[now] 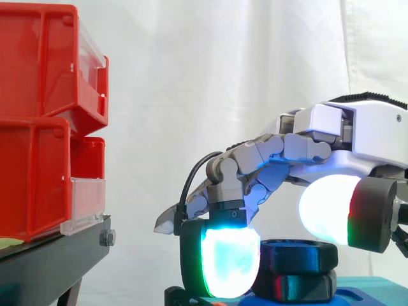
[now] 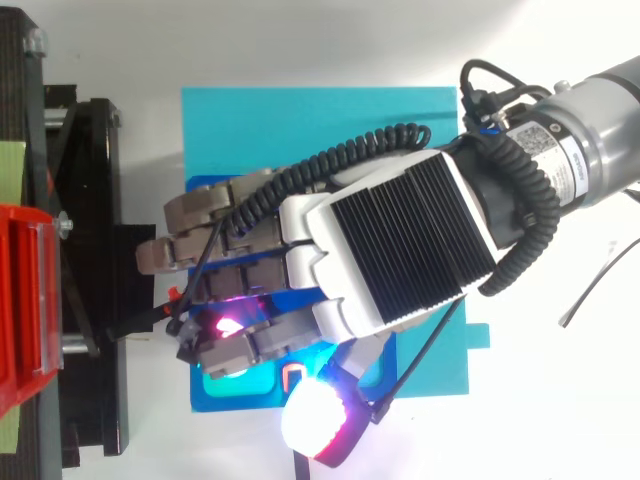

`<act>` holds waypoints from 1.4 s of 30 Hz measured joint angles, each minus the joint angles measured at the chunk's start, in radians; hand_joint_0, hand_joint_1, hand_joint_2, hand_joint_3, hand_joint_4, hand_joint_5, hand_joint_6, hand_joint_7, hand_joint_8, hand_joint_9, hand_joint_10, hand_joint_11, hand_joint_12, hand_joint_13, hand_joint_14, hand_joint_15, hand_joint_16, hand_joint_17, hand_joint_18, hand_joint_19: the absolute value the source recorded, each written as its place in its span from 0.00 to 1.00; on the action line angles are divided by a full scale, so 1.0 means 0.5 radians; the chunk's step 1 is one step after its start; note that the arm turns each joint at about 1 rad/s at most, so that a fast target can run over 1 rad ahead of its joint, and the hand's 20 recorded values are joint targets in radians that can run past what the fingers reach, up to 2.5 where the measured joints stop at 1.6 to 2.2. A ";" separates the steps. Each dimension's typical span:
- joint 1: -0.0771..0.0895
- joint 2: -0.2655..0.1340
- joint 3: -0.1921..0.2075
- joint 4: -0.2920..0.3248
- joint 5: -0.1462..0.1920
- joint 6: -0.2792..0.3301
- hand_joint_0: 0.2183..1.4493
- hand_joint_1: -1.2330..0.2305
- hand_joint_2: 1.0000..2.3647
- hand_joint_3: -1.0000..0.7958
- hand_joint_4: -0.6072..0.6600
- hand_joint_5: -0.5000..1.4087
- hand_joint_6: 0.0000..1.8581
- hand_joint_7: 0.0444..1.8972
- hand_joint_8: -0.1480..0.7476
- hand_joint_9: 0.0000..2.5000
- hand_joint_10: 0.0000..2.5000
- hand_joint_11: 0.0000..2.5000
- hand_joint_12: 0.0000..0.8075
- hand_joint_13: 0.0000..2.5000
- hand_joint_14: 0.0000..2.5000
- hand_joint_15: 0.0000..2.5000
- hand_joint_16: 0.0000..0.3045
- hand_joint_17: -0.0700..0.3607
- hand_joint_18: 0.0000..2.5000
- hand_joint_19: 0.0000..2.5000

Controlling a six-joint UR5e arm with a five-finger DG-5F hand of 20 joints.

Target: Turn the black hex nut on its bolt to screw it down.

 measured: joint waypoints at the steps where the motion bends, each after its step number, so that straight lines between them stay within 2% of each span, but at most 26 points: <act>1: -0.003 0.000 0.000 0.000 -0.001 -0.001 0.23 0.66 0.00 0.28 0.58 0.26 0.27 0.64 0.47 0.38 0.00 0.06 0.39 0.23 0.00 0.01 0.16 0.42 0.17 0.21; 13: -0.078 0.000 -0.001 0.015 -0.091 -0.002 0.23 0.66 0.00 0.28 0.62 0.26 0.27 0.71 0.47 0.39 0.00 0.06 0.39 0.23 0.00 0.01 0.16 0.41 0.17 0.21; 20: -0.125 0.001 0.000 0.019 -0.138 -0.002 0.23 0.66 0.00 0.28 0.63 0.26 0.27 0.71 0.46 0.39 0.00 0.06 0.39 0.24 0.00 0.01 0.16 0.41 0.17 0.21; 26: -0.153 0.002 -0.001 0.013 -0.164 -0.002 0.23 0.66 0.00 0.28 0.63 0.26 0.27 0.71 0.47 0.39 0.00 0.06 0.39 0.24 0.00 0.00 0.16 0.41 0.17 0.21; 33: -0.191 0.002 0.000 0.012 -0.225 0.002 0.23 0.66 0.00 0.28 0.63 0.26 0.27 0.70 0.47 0.39 0.00 0.06 0.39 0.24 0.00 0.00 0.16 0.41 0.17 0.21; 38: -0.196 0.004 0.014 0.015 -0.260 0.004 0.23 0.66 0.00 0.28 0.63 0.26 0.27 0.70 0.47 0.40 0.00 0.06 0.39 0.24 0.00 0.00 0.16 0.41 0.17 0.21; 42: -0.194 0.004 0.110 -0.013 -0.271 0.006 0.23 0.66 0.00 0.28 0.62 0.26 0.27 0.70 0.47 0.40 0.00 0.06 0.39 0.24 0.00 0.01 0.16 0.41 0.17 0.21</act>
